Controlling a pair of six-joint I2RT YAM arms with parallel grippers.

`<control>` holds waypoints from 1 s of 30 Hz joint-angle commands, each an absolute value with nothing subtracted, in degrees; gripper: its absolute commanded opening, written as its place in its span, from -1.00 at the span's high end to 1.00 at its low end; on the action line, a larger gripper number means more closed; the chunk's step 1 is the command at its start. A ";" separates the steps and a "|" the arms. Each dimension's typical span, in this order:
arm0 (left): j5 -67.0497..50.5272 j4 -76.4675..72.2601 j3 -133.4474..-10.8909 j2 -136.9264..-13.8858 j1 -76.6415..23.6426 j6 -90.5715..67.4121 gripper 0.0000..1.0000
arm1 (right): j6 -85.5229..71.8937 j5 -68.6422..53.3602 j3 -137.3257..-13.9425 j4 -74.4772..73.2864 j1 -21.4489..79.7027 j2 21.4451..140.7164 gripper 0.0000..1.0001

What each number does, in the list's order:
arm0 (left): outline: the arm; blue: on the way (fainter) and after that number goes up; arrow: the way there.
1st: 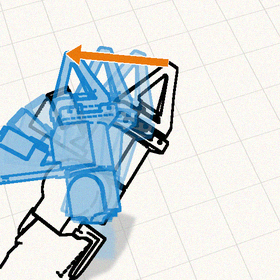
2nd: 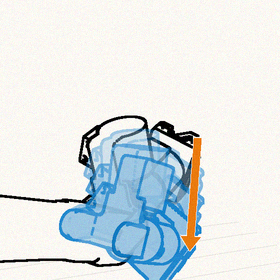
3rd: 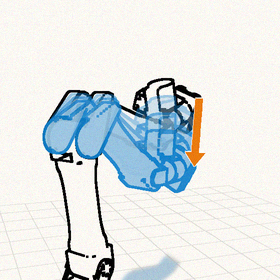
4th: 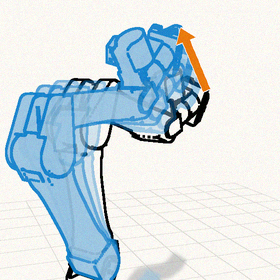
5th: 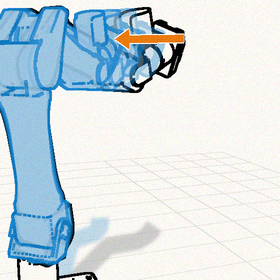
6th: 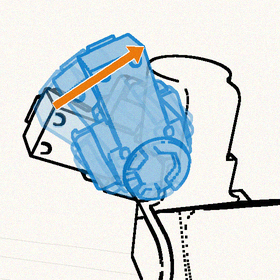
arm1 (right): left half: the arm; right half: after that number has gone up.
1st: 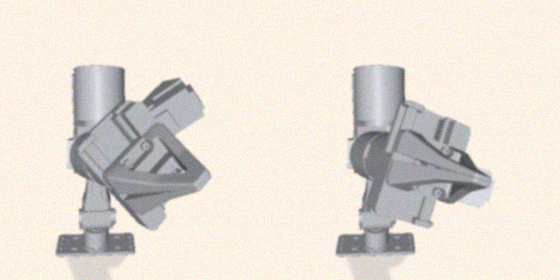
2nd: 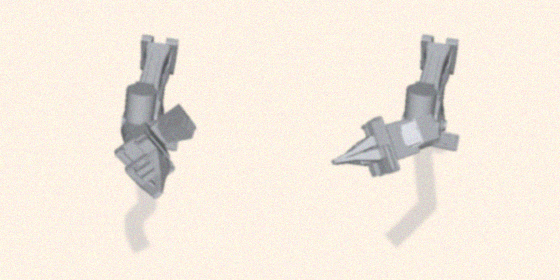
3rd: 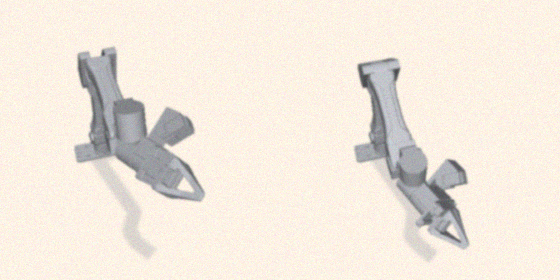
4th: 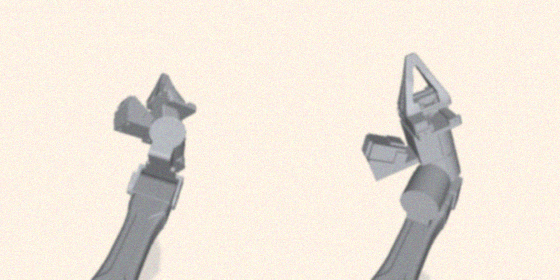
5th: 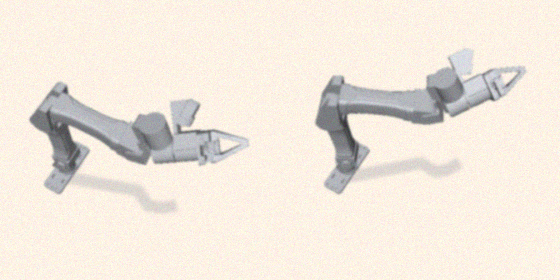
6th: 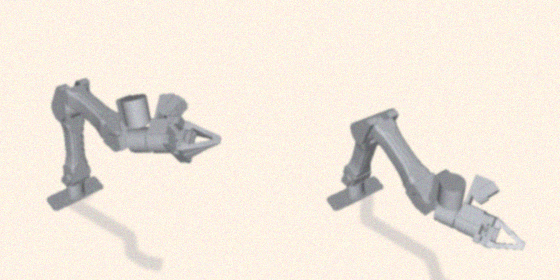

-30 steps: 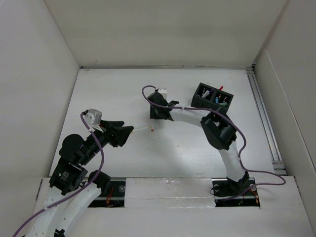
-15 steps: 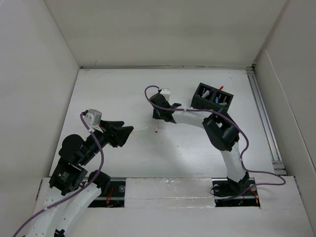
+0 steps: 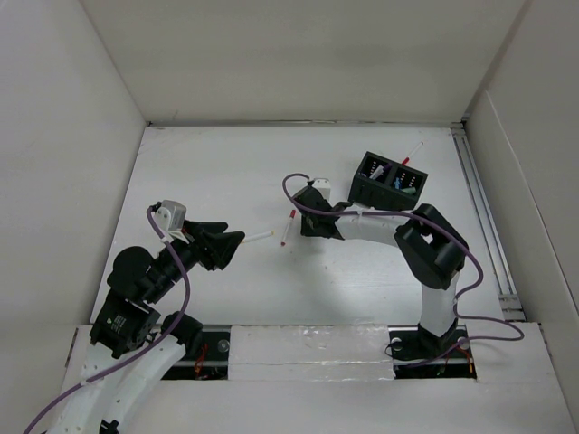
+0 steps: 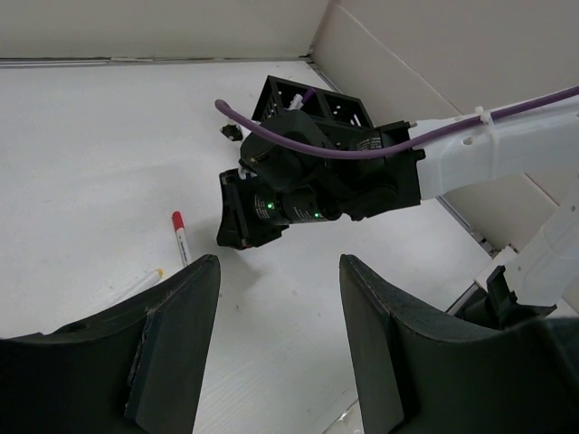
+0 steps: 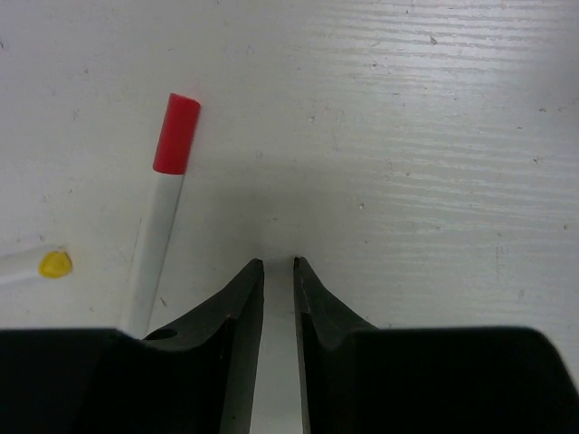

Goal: Organize the desk

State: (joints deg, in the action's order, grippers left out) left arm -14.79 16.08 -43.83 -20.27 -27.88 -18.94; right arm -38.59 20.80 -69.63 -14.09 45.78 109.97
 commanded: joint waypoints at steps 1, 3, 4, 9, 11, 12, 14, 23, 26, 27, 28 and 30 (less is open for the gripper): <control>-15.64 13.62 -43.42 -19.78 -27.60 -18.37 -0.03 | -38.32 19.25 -69.87 -15.74 45.79 108.28 0.48; -15.65 13.45 -43.51 -19.60 -27.60 -18.46 -0.03 | -38.23 18.11 -71.19 -15.64 45.79 107.84 0.46; -15.64 13.45 -43.51 -19.69 -27.60 -18.37 -0.03 | -38.41 18.11 -71.71 -15.82 45.79 107.67 0.43; -15.47 13.45 -43.51 -19.51 -27.60 -18.37 -0.03 | -39.29 17.84 -76.10 -15.38 45.79 107.49 0.37; -15.47 13.53 -43.50 -19.42 -27.60 -18.46 -0.03 | -40.16 18.02 -76.90 -14.33 45.79 107.75 0.32; -15.64 13.62 -43.51 -19.42 -27.60 -18.46 -0.03 | -40.34 17.76 -77.60 -13.98 46.31 108.10 0.30; -15.47 13.54 -43.51 -19.42 -27.60 -18.46 -0.03 | -40.34 17.75 -78.57 -13.45 46.93 109.42 0.24; -15.64 13.62 -43.42 -19.42 -27.60 -18.37 -0.03 | -41.92 19.86 -83.76 -13.98 46.93 118.56 0.19; -15.47 13.45 -43.42 -19.51 -27.60 -18.46 -0.04 | -41.92 22.76 -83.24 -14.94 47.46 119.09 0.42; -15.64 13.53 -43.42 -19.60 -27.60 -18.46 -0.04 | -41.84 23.55 -82.62 -15.12 47.46 118.57 0.49; -15.73 13.54 -43.50 -19.69 -27.60 -18.37 -0.03 | -41.57 23.47 -82.01 -15.20 47.46 118.04 0.58; -15.65 13.54 -43.59 -19.43 -27.60 -18.37 -0.03 | -41.48 23.64 -78.77 -14.86 47.46 116.03 0.75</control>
